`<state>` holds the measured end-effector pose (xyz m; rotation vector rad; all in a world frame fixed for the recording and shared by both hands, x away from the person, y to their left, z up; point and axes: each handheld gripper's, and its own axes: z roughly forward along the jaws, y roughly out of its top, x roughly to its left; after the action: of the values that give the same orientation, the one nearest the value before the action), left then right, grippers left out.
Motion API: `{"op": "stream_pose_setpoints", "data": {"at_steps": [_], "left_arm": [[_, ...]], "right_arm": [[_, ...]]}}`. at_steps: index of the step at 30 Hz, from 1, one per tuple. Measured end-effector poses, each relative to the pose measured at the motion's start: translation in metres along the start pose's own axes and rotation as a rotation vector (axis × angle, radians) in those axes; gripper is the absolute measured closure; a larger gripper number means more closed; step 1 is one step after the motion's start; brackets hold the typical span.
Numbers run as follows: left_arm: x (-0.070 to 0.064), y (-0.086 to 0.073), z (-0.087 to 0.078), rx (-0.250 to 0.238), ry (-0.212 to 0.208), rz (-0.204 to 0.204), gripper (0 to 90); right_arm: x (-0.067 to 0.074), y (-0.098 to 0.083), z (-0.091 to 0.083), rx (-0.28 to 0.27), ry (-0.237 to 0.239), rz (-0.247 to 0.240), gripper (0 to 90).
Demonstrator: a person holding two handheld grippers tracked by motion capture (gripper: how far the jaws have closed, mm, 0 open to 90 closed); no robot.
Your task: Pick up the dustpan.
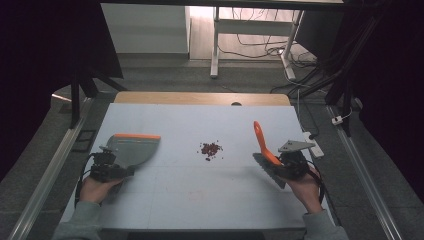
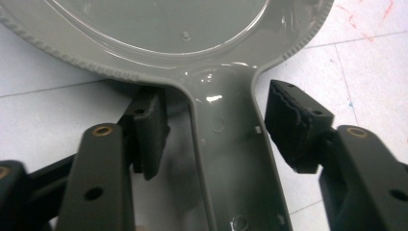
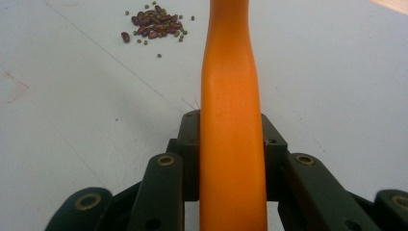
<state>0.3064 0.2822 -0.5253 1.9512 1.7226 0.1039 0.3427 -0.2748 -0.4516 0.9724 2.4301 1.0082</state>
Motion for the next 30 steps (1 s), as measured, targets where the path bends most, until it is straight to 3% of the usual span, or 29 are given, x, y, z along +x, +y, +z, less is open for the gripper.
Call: {"op": "stream_pose_setpoints", "data": {"at_steps": [14,20,30], "left_arm": [[0.0020,-0.0006,0.0004,-0.023,-0.010,0.000,59.6],[0.0033,-0.0011,-0.0005,-0.041,-0.004,-0.006,61.3],[0.0050,-0.0026,-0.0042,-0.080,-0.016,0.016,61.7]], "right_arm": [[-0.0014,-0.0011,0.0005,0.000,-0.004,0.006,70.3],[-0.0015,-0.0013,0.0007,0.000,-0.003,0.007,70.3],[-0.0021,-0.0012,-0.0009,-0.004,-0.011,0.008,70.4]]}}
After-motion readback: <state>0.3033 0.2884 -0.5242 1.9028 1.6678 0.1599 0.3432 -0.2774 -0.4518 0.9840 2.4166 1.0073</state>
